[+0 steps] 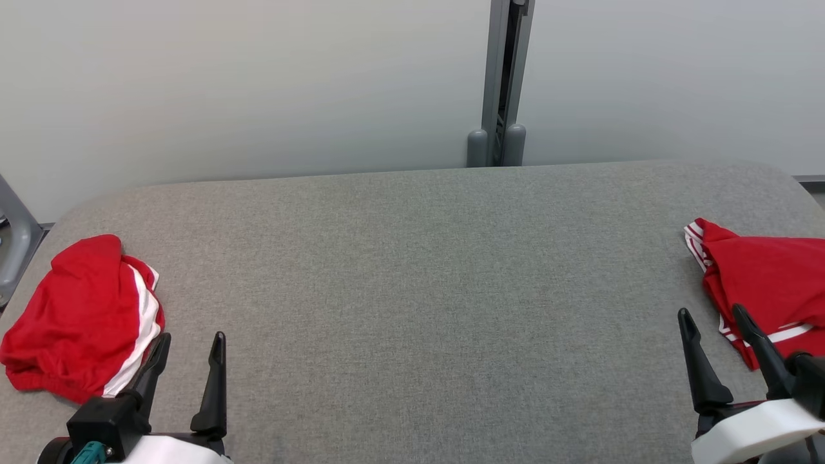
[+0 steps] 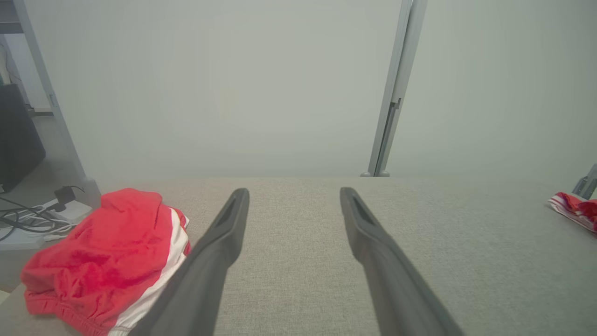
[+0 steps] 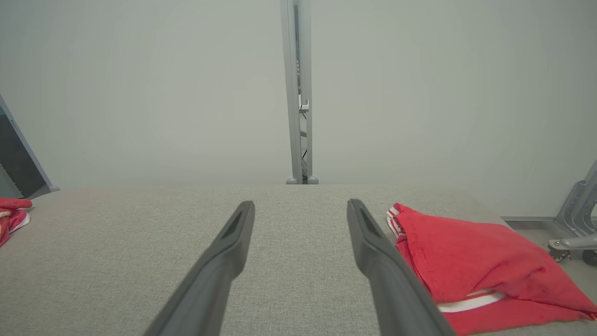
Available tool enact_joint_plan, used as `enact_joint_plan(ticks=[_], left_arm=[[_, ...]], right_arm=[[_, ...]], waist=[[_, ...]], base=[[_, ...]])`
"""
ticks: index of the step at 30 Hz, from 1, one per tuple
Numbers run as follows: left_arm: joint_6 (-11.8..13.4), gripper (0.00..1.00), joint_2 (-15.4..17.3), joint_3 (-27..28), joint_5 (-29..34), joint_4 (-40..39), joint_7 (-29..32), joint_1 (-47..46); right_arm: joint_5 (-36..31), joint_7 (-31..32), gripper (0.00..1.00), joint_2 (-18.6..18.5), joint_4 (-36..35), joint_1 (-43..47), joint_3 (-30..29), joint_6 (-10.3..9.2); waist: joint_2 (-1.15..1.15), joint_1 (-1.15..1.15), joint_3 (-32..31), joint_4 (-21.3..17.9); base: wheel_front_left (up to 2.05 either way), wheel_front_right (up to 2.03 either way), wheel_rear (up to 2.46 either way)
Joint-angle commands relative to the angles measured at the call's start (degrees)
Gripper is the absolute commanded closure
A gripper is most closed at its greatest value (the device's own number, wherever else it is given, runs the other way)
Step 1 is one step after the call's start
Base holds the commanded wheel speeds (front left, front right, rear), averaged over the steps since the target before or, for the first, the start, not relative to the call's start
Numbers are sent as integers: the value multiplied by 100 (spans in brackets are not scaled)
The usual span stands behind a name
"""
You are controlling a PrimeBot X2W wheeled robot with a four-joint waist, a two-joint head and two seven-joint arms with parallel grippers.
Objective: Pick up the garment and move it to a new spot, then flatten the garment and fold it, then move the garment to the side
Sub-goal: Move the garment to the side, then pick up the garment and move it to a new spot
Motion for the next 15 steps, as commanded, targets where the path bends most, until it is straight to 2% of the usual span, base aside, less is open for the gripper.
enact_joint_plan(ticks=[1,15], left_arm=[[19,0,31,-4,-6,-12,9,58],[62,0,76,-30,-50,-22,67,0]], right_arm=[[-7,22,0,17,-52,74,-35,-2],[21,-13,0,126,-129,81,-111,-2]], waist=[[0,0,-6,-13],[0,0,-2,-45]], base=[[0,0,0],[0,0,0]])
